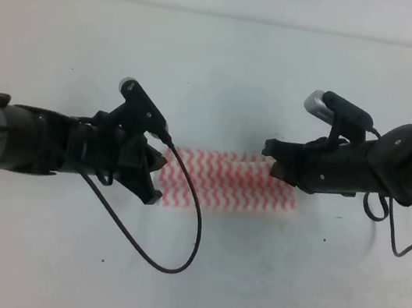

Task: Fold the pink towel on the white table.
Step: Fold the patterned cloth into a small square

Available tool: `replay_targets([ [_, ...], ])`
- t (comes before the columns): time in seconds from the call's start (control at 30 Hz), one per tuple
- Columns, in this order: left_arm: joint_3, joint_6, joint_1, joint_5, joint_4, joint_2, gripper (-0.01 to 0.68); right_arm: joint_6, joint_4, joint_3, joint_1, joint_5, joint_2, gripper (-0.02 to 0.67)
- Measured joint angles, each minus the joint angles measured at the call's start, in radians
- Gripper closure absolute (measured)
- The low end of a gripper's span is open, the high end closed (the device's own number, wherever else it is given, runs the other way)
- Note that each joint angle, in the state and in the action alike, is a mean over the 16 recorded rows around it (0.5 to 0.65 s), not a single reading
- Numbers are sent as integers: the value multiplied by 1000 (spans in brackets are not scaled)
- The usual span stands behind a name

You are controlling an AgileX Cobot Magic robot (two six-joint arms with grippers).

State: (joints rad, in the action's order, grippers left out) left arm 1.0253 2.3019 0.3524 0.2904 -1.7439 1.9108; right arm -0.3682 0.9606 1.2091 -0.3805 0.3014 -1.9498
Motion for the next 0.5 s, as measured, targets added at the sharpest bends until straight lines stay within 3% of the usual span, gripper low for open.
replay_targets([
  [0.5,82,-97,0,-27,-1,-13,359,0,-5,0,-1,-2,-3,665],
])
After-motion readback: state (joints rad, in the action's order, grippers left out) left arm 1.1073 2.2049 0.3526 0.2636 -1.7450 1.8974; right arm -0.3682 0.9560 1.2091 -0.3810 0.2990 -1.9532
